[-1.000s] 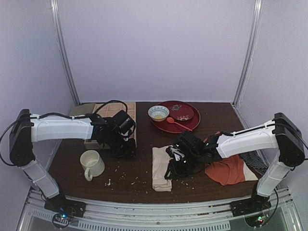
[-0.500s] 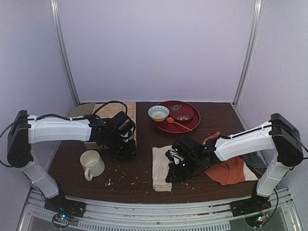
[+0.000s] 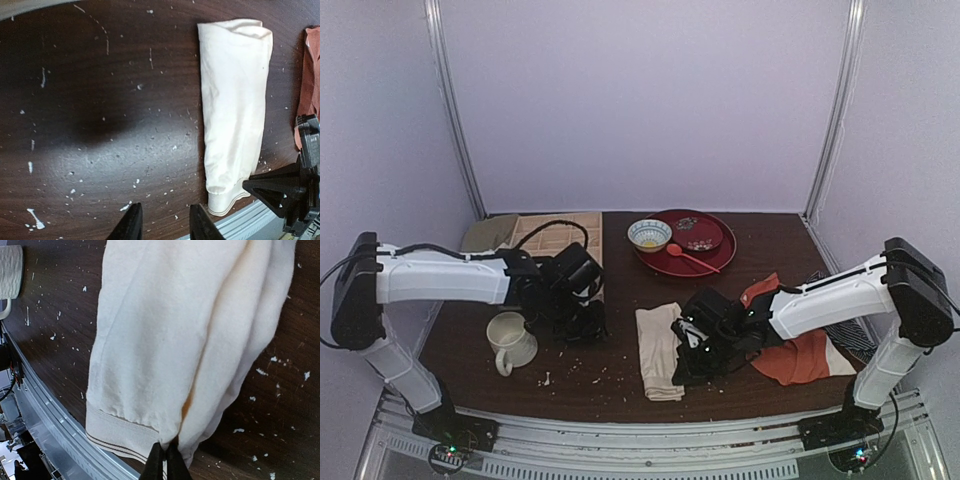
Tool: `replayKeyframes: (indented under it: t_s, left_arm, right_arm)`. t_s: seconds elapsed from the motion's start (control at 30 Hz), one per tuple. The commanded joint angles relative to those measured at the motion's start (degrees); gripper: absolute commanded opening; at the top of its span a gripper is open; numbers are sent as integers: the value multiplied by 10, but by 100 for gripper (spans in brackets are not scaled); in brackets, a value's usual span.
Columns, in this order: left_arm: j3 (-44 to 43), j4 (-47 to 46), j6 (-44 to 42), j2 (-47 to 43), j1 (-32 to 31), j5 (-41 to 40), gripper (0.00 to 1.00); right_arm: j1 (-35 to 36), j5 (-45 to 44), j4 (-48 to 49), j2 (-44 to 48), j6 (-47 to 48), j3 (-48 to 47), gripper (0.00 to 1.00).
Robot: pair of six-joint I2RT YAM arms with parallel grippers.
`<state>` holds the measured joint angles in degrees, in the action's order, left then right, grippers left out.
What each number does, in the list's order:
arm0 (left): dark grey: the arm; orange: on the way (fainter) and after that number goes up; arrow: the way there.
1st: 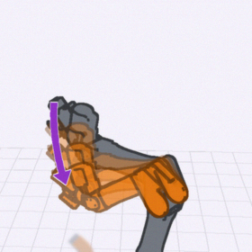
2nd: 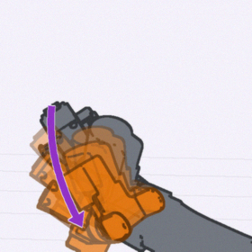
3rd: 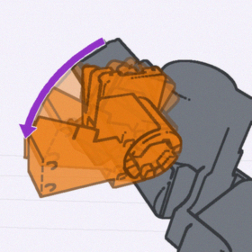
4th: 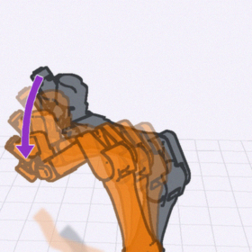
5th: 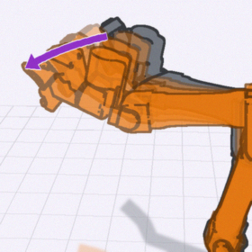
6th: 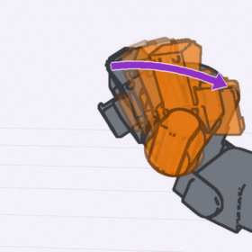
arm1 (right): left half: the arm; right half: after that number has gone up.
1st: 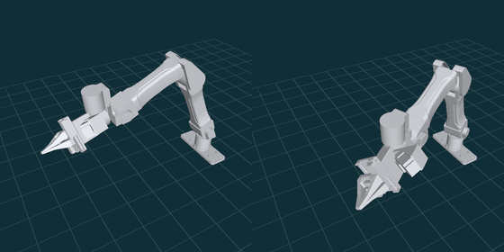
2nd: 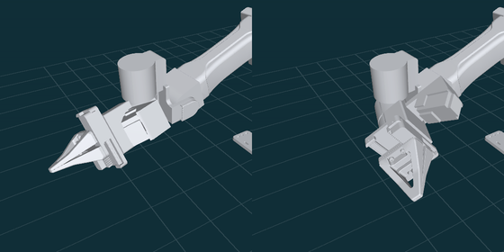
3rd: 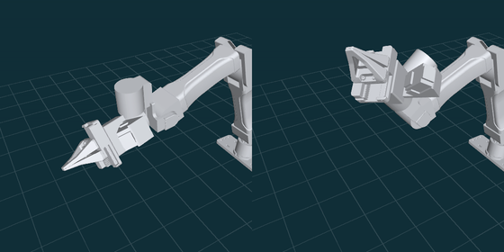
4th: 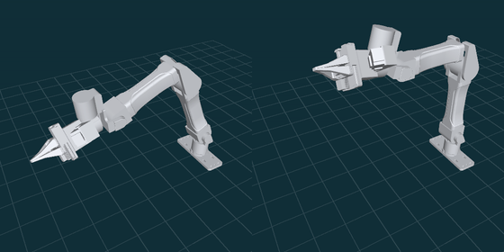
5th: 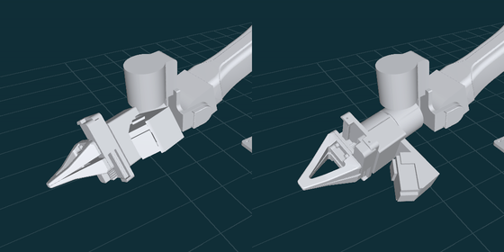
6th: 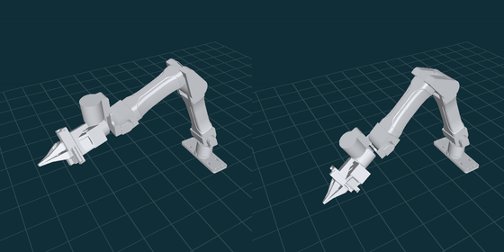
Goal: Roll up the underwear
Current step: Pick up the underwear from the center of the board, then pass from the right arm to the left
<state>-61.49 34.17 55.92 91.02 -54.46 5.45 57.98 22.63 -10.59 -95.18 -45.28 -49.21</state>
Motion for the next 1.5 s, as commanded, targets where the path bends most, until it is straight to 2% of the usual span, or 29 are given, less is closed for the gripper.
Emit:
replayKeyframes:
  t_s: [0.0,0.1,0.3,0.47,0.5,0.63,0.8,0.93,1.07,1.13,1.23,1.3,1.47]
  left_arm:
    - [43,-93,51,-19,-27,60,45]
    - [94,-201,81,-13,-48,90,49]
    - [107,-209,63,-7,-64,71,57]
    - [145,-320,115,18,-67,133,58]
    - [146,-319,114,19,-68,131,58]
    - [108,-220,27,9,-74,85,59]
    - [73,-140,-144,-13,-99,-7,58]
    - [95,-142,-238,-17,-103,-59,58]
    - [147,-204,-307,-44,-110,-87,60]
    - [157,-211,-303,-52,-106,-80,61]
    - [126,-174,-259,-26,-88,-19,60]
    - [131,-213,-212,-16,-89,28,59]
    - [147,-255,-137,-37,-109,14,59]
  right_arm:
    - [3,-16,-12,-19,-4,9,0]
    - [4,-17,-6,-21,-4,10,0]
    - [3,-15,3,-23,-6,14,0]
    - [3,-17,3,-20,-2,14,0]
    - [3,-17,3,-20,-1,14,0]
    - [3,-18,6,-21,3,13,0]
    - [2,-16,7,-22,14,6,0]
    - [3,-12,0,-25,21,-6,0]
    - [2,-13,-19,-20,33,-18,0]
    - [2,-17,-28,-17,37,-24,0]
    - [1,-18,-30,-15,40,-24,0]
    - [2,-16,-29,-17,39,-24,0]
    - [1,-15,-25,-15,38,-22,0]
